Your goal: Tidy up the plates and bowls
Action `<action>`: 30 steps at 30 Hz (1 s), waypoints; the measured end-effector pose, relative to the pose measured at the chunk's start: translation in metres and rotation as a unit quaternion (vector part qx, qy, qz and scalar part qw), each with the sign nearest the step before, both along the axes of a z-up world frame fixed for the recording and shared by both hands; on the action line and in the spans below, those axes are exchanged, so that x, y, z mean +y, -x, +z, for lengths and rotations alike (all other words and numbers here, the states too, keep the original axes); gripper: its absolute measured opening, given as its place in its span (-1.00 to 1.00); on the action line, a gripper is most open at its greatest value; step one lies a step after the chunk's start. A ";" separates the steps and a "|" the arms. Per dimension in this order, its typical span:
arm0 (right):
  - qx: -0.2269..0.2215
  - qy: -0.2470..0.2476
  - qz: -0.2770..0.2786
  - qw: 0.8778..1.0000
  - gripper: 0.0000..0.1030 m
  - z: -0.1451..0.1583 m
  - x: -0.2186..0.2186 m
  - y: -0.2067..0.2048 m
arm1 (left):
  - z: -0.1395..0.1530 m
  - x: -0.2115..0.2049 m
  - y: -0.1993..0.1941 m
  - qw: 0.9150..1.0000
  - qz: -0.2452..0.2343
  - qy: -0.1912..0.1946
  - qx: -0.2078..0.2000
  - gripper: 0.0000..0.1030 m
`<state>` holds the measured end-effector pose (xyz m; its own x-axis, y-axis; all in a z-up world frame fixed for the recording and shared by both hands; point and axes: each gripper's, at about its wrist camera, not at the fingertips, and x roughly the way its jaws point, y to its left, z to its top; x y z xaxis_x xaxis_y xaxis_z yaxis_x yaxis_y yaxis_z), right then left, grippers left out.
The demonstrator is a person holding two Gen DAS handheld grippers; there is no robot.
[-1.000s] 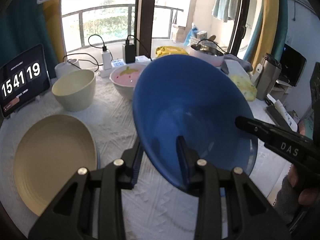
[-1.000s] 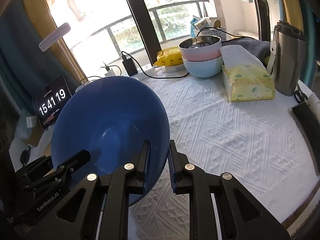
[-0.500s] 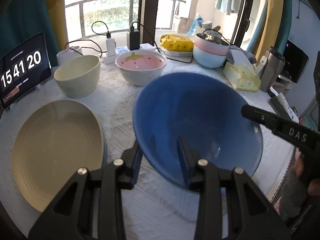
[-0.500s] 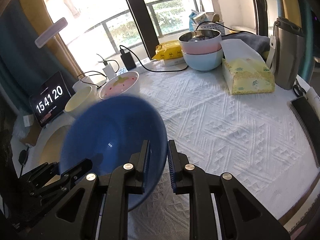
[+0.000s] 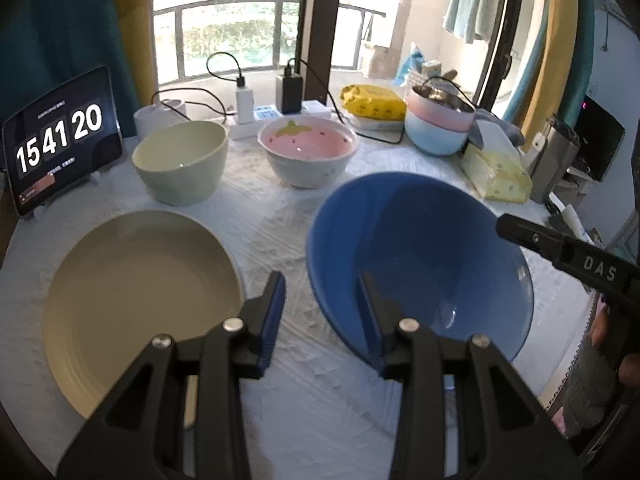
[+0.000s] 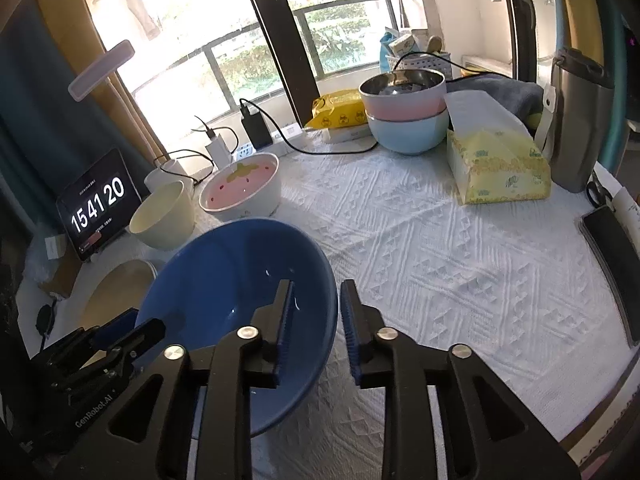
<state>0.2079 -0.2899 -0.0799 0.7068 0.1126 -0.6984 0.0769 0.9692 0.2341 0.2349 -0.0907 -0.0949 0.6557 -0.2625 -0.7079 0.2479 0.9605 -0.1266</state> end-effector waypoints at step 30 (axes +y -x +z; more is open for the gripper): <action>-0.063 0.022 0.031 0.997 -0.41 0.056 -0.002 -0.038 | 0.069 0.013 -0.038 0.996 0.024 -0.002 -0.081 -0.14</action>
